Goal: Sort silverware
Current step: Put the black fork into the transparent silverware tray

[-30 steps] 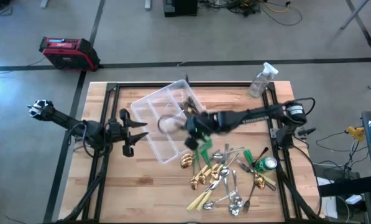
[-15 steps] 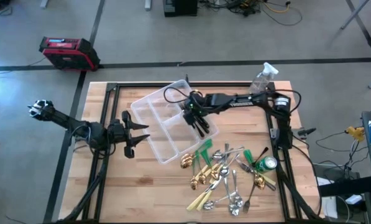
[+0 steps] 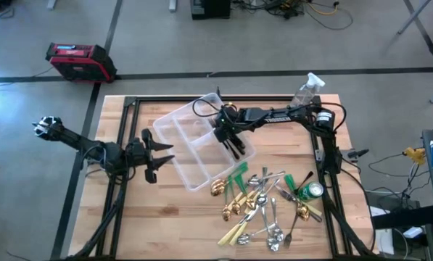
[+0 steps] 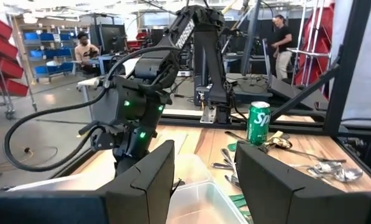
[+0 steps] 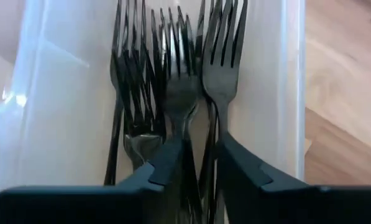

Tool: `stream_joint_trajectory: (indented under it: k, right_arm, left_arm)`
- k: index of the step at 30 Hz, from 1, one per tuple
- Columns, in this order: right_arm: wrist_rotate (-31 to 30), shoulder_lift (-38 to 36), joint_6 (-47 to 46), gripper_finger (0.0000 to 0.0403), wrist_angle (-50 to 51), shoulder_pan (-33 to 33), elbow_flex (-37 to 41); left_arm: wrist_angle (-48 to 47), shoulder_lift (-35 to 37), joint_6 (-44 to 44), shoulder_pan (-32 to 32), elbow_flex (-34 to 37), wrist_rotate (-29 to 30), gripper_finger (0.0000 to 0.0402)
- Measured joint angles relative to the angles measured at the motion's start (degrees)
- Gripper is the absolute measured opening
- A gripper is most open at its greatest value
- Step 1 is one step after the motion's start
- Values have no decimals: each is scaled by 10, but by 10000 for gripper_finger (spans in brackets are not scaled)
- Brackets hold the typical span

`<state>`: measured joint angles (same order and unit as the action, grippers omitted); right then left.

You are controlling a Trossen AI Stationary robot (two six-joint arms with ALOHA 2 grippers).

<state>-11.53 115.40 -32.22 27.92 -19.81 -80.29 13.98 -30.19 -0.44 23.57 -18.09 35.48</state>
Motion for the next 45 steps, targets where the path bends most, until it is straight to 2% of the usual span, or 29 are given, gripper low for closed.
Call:
stream_joint_trajectory:
  k: [5, 9, 13, 17, 19, 22, 28, 32, 39, 45]
  right_arm:
    - [29, -41, 74, 140, 31, 14, 1]
    - [45, -106, 156, 161, 134, 59, 0]
    - [44, -176, 222, 170, 241, 136, 5]
    - [45, -234, 246, 171, 257, 239, 40]
    - [44, -253, 221, 171, 249, 287, 63]
    - [41, -267, 130, 170, 246, 346, 97]
    - [53, -268, -26, 158, 253, 434, 173]
    - [92, -263, -73, 149, 260, 471, 220]
    - [116, -264, -69, 133, 306, 508, 248]
    - [120, -258, -11, 117, 298, 508, 285]
  left_arm:
    - [0, 11, 10, 22, 0, -8, 155]
    - [5, 15, 31, 72, 0, -15, 155]
    - [11, 6, 33, 116, 0, 31, 155]
    - [47, -24, 55, 136, 0, 13, 155]
    - [91, -48, 73, 138, 0, 2, 155]
    - [135, -90, 94, 138, -8, -4, 155]
    - [138, -186, 85, 138, -57, -1, 155]
    - [138, -258, 69, 137, -92, 7, 155]
    - [155, -376, 11, 138, -140, 52, 155]
    - [232, -467, -3, 140, -162, 88, 155]
